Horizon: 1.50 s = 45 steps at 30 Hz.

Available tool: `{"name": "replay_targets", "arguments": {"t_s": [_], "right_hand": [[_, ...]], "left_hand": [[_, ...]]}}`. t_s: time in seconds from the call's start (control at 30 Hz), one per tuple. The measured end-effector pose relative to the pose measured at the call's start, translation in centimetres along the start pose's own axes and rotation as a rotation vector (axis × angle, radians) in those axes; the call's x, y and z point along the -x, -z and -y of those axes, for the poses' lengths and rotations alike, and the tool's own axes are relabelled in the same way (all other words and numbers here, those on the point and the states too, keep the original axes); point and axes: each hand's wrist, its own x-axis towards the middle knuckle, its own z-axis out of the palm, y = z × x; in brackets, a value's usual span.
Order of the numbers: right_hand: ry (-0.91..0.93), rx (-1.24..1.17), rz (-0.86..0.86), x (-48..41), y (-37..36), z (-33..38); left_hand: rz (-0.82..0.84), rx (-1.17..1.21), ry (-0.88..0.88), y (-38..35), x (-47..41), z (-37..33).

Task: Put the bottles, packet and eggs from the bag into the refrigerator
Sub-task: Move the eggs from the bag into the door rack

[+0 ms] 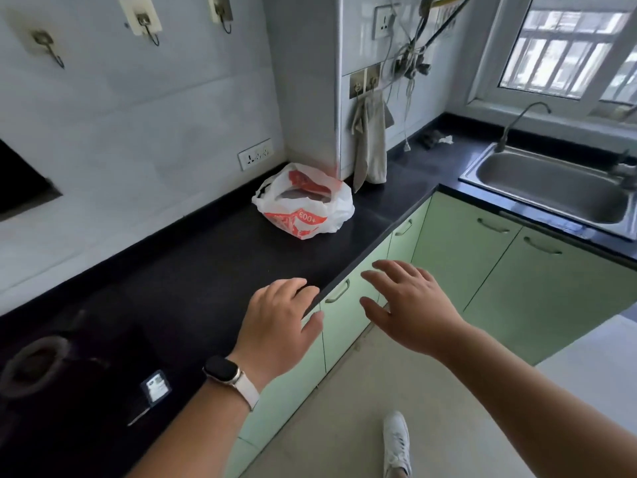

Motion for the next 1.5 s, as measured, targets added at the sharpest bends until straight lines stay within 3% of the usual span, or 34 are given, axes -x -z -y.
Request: {"name": "replay_targets", "arguments": {"t_s": [0.5,1.13,1.5], "right_hand": [[0.105,-0.062,-0.08,-15.9,2.0,-17.2],[0.178,-0.04,0.012,-29.1,-2.8,-20.1],[0.271,0.045,0.067,-39.8,-3.8,-17.0]], "left_hand": [[0.05,-0.076,0.05,-4.1,-21.0,-4.1],[0.092,0.027,0.221,-10.2,-30.2,4.3],[0.106,0.066,0.28,-12.9,-35.3,11.9]]}}
